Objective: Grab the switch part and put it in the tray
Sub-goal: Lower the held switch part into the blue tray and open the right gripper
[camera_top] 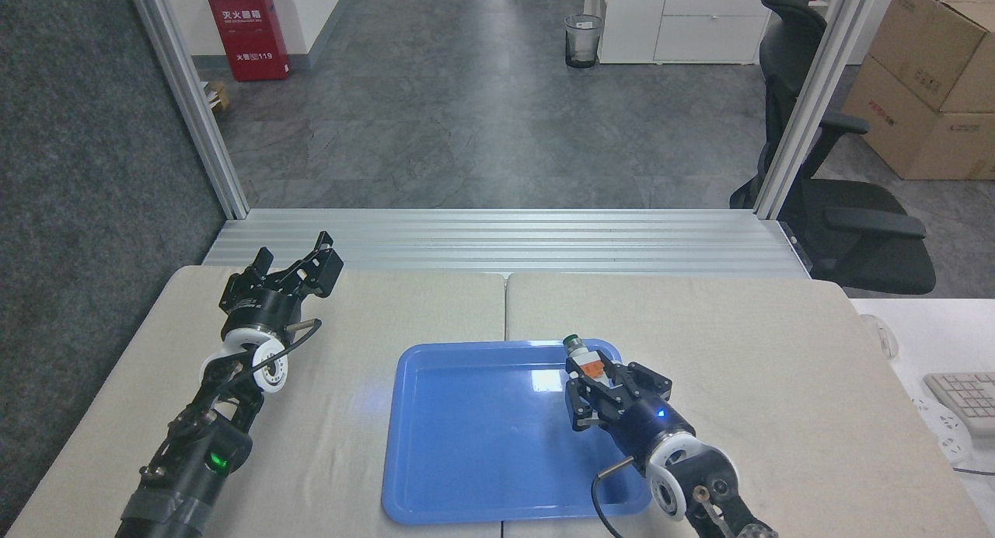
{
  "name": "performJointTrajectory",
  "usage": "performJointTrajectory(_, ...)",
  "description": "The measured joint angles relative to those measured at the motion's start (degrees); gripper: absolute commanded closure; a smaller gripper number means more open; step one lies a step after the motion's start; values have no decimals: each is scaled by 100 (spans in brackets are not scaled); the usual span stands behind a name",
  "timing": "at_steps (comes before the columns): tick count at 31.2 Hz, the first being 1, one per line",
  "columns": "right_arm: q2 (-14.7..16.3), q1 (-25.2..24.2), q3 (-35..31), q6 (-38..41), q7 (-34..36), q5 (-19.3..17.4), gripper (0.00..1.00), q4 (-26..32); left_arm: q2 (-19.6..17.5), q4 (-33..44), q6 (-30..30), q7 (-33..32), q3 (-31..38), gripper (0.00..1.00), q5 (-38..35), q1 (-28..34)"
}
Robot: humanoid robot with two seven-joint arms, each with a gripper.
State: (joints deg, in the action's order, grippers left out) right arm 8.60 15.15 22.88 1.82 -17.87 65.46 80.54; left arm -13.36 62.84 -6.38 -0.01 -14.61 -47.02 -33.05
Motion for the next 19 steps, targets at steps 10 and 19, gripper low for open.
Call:
performJointTrajectory(10, -273, -191, 721, -540, -487, 111, 100, 133, 0, 0, 0, 0, 0, 0, 0, 0)
performJointTrajectory(19, -402, -278, 1008, -739, -617, 309, 100, 65, 0, 0, 0, 0, 0, 0, 0, 0)
